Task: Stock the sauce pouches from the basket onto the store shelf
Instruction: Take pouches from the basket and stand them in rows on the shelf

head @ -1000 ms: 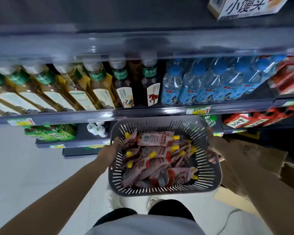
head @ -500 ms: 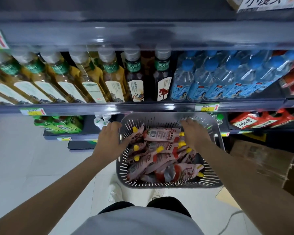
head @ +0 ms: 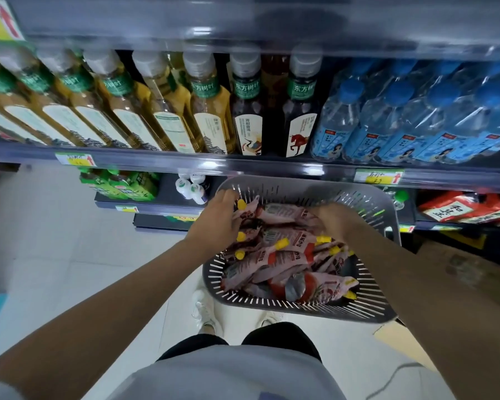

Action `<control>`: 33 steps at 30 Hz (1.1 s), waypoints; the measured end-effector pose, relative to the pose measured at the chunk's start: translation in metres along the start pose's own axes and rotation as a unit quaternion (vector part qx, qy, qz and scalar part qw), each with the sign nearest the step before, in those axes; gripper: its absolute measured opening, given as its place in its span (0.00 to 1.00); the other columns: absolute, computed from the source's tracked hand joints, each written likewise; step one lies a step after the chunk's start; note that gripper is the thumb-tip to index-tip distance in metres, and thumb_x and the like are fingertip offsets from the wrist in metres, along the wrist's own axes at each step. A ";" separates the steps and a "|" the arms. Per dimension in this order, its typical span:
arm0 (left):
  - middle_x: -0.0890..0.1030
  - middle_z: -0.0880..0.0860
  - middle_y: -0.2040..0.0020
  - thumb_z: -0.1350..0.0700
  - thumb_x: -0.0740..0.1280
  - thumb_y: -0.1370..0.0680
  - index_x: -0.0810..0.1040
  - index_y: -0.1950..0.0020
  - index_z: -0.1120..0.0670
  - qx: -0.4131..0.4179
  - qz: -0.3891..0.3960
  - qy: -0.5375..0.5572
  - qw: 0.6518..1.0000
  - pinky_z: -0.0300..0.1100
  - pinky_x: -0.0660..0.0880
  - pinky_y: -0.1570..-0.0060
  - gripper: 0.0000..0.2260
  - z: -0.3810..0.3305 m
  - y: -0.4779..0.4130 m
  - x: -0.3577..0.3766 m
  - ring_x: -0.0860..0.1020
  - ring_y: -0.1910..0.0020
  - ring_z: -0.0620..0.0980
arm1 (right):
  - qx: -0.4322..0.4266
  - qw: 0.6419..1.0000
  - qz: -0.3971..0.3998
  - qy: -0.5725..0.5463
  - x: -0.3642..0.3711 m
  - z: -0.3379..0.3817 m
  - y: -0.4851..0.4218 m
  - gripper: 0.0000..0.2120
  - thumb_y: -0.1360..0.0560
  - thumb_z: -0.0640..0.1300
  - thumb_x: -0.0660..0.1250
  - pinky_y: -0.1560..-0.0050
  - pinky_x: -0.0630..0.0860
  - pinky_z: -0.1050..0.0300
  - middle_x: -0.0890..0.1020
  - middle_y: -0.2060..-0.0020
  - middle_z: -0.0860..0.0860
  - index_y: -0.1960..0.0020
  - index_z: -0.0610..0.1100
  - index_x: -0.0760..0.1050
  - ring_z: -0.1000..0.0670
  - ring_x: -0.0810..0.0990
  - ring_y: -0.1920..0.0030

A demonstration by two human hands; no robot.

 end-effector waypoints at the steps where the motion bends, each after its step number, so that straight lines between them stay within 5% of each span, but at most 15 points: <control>1: 0.71 0.58 0.44 0.62 0.65 0.24 0.67 0.38 0.60 -0.014 0.021 -0.007 1.000 0.42 0.67 0.55 0.15 0.000 -0.006 0.003 0.72 0.48 0.55 | -0.017 0.999 -0.023 0.027 -0.003 0.002 0.001 0.12 0.24 0.42 0.67 0.44 0.76 0.55 0.82 0.50 0.48 0.41 0.45 0.77 0.48 0.79 0.48; 5: 0.72 0.64 0.42 0.66 0.65 0.27 0.60 0.33 0.65 -0.100 0.119 -0.017 0.988 0.45 0.70 0.56 0.25 0.003 -0.032 0.017 0.74 0.45 0.61 | -0.116 0.977 -0.142 0.107 -0.029 0.019 0.012 0.10 0.20 0.46 0.59 0.50 0.76 0.53 0.82 0.54 0.48 0.50 0.44 0.78 0.46 0.79 0.52; 10: 0.77 0.63 0.44 0.62 0.68 0.26 0.52 0.26 0.63 -0.197 0.186 0.003 0.963 0.47 0.73 0.55 0.34 0.014 -0.051 0.041 0.76 0.46 0.60 | -0.103 0.964 -0.247 -0.011 -0.066 0.023 0.052 0.19 0.20 0.51 0.58 0.61 0.76 0.52 0.83 0.63 0.47 0.58 0.42 0.81 0.45 0.81 0.62; 15: 0.78 0.63 0.42 0.66 0.62 0.24 0.70 0.36 0.62 -0.138 0.192 -0.084 0.968 0.48 0.74 0.46 0.16 0.018 -0.057 0.051 0.76 0.43 0.61 | -0.090 0.965 -0.213 -0.125 -0.085 0.012 0.077 0.12 0.24 0.47 0.67 0.67 0.70 0.59 0.83 0.67 0.48 0.60 0.41 0.83 0.51 0.77 0.69; 21: 0.81 0.62 0.48 0.69 0.60 0.25 0.76 0.41 0.61 -0.037 0.144 -0.053 0.987 0.43 0.71 0.52 0.15 0.008 -0.052 0.038 0.78 0.47 0.61 | -0.008 0.976 -0.083 -0.203 -0.072 -0.012 0.065 0.09 0.27 0.48 0.70 0.65 0.66 0.61 0.81 0.64 0.52 0.58 0.42 0.82 0.55 0.75 0.64; 24: 0.81 0.61 0.52 0.70 0.60 0.26 0.76 0.43 0.61 0.009 0.125 -0.055 0.991 0.40 0.65 0.60 0.14 -0.003 -0.047 0.022 0.78 0.50 0.60 | 0.058 0.917 -0.136 -0.371 -0.061 -0.021 0.056 0.09 0.34 0.47 0.77 0.62 0.68 0.60 0.81 0.63 0.55 0.57 0.46 0.80 0.50 0.79 0.62; 28: 0.76 0.54 0.62 0.70 0.61 0.28 0.75 0.48 0.58 0.076 0.076 -0.039 0.993 0.40 0.62 0.69 0.12 -0.023 -0.046 -0.014 0.73 0.63 0.55 | 0.165 0.784 -0.173 -0.573 -0.027 -0.022 0.056 0.27 0.42 0.45 0.82 0.53 0.79 0.56 0.83 0.54 0.48 0.45 0.44 0.80 0.49 0.83 0.54; 33: 0.82 0.58 0.50 0.64 0.68 0.25 0.77 0.49 0.58 0.079 0.054 0.004 0.995 0.42 0.69 0.58 0.07 -0.024 -0.048 -0.056 0.78 0.53 0.57 | 0.152 0.759 -0.053 -0.630 0.022 0.007 0.058 0.24 0.35 0.36 0.77 0.42 0.78 0.47 0.83 0.47 0.45 0.40 0.39 0.77 0.45 0.83 0.47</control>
Point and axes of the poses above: each hand's wrist, its own y-axis away from the middle knuckle, its own x-axis out of the palm, z = x × y, the point moved 2 cm from there along -y, towards the middle knuckle
